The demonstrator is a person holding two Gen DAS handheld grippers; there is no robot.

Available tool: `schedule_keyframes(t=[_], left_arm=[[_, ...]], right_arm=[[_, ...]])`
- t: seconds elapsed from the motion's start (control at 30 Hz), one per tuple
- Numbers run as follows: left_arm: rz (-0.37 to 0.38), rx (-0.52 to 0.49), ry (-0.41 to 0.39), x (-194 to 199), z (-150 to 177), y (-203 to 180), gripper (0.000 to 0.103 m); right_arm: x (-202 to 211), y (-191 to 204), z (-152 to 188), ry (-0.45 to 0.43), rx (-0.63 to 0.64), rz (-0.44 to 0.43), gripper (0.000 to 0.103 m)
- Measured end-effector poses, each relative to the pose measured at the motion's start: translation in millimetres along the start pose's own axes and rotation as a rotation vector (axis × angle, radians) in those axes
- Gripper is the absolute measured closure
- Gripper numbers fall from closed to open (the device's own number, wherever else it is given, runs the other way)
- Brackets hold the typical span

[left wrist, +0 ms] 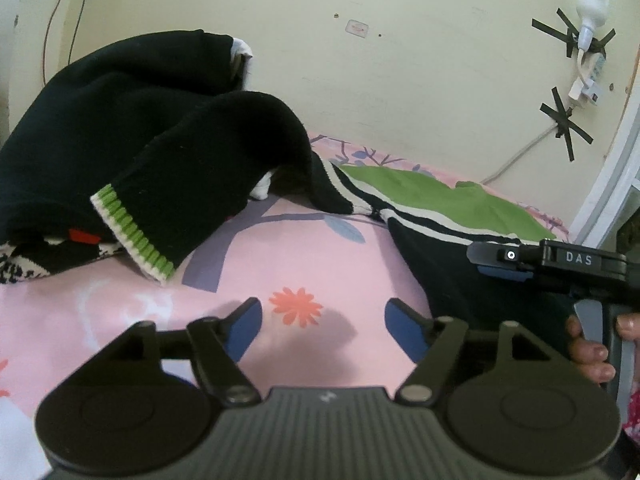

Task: Fold small clothes
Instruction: 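Release the sweater with the left gripper and pull back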

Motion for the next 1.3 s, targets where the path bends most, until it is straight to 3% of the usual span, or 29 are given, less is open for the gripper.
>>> schedule_keyframes(t=[0.13,0.43,1.3], left_arm=[[0.012,-0.004,0.003,-0.7,0.2,-1.4,0.026],[0.033,0.003,0.008,-0.5,0.4,-1.5,0.022],[0.044,0.005,0.008,0.2,0.8,-1.3,0.021]], right_arm=[[0.7,0.0,0.0,0.000,0.001,0.001,0.042],[1.2,0.3,0.3,0.000,0.001,0.001,0.042],[-1.2,1.6,0.7,0.001,0.017,0.012,0.041]])
Point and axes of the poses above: each gripper's, at about its wrist camera, not at the fingertips, and x roughly against the way its jaws point, y to its left, z to its underside, the point moved 10 cm from there along -x, roughly the way its jaws point, and after that the axes turned 7 degrees about y, right-handed, at the moved point
